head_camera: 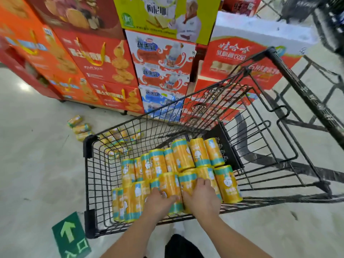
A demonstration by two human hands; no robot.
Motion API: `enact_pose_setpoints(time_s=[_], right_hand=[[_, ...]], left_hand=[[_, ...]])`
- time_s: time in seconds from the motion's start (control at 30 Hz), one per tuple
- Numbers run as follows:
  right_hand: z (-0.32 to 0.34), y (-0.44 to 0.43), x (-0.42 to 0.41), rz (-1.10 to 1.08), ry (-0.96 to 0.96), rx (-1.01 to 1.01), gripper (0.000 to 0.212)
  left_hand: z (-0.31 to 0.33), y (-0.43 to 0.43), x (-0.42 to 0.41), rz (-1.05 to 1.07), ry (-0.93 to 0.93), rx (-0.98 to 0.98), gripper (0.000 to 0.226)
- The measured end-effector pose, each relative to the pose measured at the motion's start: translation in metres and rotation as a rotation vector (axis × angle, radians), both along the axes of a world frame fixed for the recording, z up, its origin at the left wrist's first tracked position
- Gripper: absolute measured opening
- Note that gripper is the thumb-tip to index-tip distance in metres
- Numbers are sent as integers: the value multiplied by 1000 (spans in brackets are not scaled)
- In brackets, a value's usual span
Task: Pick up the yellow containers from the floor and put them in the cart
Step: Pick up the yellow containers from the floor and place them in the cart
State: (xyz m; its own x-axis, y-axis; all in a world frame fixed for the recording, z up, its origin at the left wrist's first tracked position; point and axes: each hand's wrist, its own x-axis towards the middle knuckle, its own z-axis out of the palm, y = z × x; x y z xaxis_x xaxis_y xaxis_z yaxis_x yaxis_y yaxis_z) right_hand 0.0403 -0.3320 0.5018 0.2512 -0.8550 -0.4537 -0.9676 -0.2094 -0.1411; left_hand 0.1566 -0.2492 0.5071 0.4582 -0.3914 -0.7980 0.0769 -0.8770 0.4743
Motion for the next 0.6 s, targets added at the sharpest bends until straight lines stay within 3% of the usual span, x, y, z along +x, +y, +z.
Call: enact_pose_setpoints(time_s=[0.13, 0.33, 0.6], right_hand=[[16, -13, 18, 27, -59, -57, 61], [60, -6, 98, 96, -241, -144, 60], [100, 84, 260, 109, -474, -240, 52]], left_hand=[[14, 4, 23, -50, -35, -34, 56], [55, 36, 103, 85, -213, -237, 52], [88, 160, 264, 296, -302, -426, 39]])
